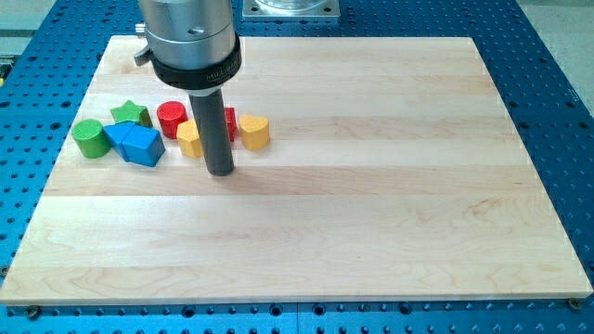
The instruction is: Put your arm bottom of triangle
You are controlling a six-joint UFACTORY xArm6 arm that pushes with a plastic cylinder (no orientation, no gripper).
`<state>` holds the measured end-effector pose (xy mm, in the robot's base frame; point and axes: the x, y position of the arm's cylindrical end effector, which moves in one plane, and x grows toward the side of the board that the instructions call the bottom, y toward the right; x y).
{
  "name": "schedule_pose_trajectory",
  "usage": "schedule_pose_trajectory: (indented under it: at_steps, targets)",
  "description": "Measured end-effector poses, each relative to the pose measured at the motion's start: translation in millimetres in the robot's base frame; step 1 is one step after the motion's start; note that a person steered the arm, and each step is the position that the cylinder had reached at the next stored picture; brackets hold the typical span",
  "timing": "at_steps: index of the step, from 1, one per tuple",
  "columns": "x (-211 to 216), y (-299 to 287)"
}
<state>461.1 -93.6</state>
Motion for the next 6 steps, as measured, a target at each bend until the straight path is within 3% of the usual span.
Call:
schedule_pose_trajectory:
  at_steps: [2,3,4,6]
  targets:
    - [56,-10]
    - [61,-73]
    - [61,-112]
    - [22,-120]
